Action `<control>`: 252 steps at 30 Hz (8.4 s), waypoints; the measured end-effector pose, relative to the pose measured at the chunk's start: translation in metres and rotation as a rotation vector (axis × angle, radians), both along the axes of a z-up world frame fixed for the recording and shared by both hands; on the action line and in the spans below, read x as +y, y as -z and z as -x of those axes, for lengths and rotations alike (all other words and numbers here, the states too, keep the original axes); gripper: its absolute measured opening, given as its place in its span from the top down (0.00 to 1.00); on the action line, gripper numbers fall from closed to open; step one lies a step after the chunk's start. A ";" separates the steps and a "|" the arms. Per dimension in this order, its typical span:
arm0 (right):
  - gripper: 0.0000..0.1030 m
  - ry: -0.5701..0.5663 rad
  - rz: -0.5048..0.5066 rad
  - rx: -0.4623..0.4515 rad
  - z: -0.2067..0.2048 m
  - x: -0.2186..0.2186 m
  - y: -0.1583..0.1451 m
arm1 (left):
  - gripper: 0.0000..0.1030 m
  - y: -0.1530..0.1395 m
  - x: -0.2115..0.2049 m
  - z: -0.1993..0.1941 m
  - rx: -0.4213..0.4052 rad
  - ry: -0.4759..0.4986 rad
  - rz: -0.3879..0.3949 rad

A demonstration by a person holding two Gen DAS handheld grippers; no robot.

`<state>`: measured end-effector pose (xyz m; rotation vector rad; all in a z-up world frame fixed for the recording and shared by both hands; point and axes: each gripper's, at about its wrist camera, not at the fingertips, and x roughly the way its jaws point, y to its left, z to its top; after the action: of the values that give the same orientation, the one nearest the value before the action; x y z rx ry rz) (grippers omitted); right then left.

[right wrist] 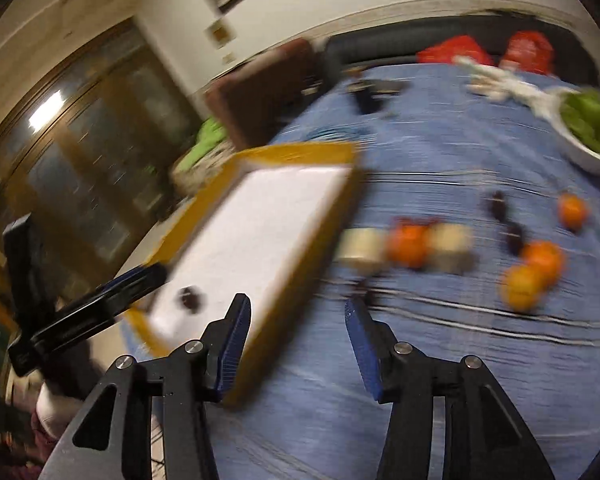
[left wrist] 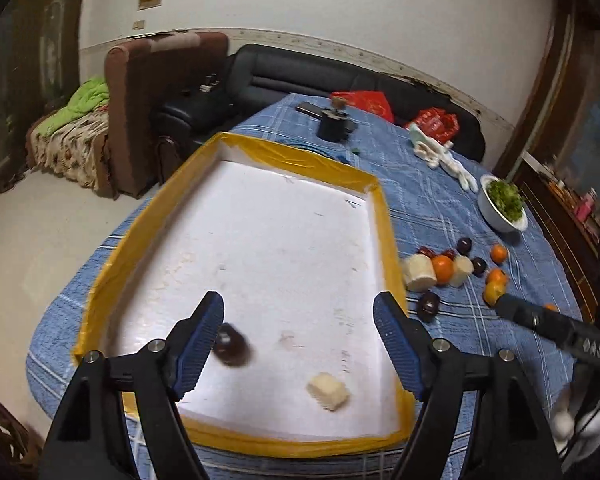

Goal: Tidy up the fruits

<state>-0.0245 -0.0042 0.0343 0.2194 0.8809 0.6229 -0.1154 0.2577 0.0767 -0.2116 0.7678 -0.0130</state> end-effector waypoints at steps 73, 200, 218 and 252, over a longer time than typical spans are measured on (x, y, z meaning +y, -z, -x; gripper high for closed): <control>0.70 0.368 -0.073 0.026 -0.048 -0.128 0.028 | 0.74 0.039 -0.248 -0.081 0.140 0.896 -0.336; 0.60 0.261 0.119 0.065 -0.078 -0.098 0.051 | 0.77 0.053 -0.154 -0.082 0.140 0.233 -0.316; 0.60 0.183 0.037 -0.044 -0.045 -0.068 0.018 | 0.76 -0.011 -0.032 -0.034 -0.007 -0.021 -0.062; 0.33 -0.042 0.048 -0.102 0.017 0.083 -0.052 | 0.20 -0.070 0.069 0.070 -0.185 -0.097 0.323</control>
<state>-0.0416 0.0791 0.0860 0.1247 0.8025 0.6461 -0.1854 0.3266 0.1465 -0.5475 0.5670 -0.0645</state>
